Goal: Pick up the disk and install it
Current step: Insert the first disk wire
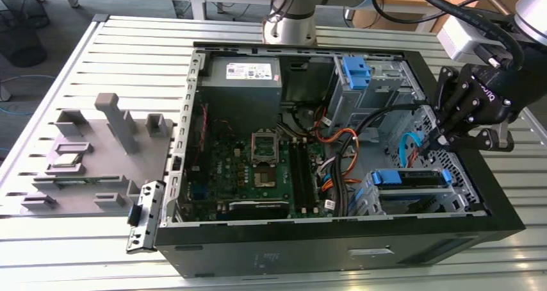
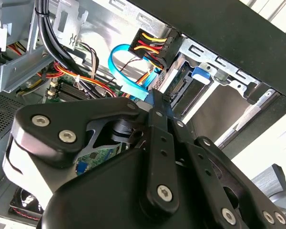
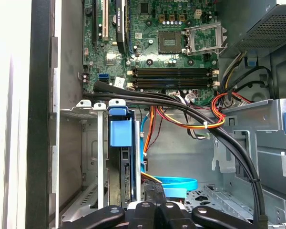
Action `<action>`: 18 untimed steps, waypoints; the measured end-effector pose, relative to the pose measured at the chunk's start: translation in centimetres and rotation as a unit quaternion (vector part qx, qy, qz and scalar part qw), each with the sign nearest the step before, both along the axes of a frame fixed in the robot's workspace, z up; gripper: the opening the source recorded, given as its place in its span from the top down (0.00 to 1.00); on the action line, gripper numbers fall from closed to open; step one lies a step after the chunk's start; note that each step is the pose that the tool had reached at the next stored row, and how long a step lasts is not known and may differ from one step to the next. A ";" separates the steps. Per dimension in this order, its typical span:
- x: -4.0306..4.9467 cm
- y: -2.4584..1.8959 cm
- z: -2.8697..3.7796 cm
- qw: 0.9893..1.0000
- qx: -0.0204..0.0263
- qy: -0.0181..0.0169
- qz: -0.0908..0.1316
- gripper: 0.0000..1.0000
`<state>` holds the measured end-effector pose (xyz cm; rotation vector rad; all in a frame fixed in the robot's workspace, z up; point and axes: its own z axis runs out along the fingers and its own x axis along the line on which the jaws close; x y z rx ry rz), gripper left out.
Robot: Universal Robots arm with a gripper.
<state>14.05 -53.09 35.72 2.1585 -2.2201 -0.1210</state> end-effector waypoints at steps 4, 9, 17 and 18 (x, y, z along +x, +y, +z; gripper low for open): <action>0.00 0.00 0.00 1.000 0.000 0.000 0.000 0.83; 0.00 0.02 -0.03 1.000 0.000 0.000 0.000 0.76; 0.01 0.02 -0.34 1.000 -0.013 0.000 0.000 0.76; 0.01 0.02 -0.34 1.000 -0.013 0.000 0.000 0.76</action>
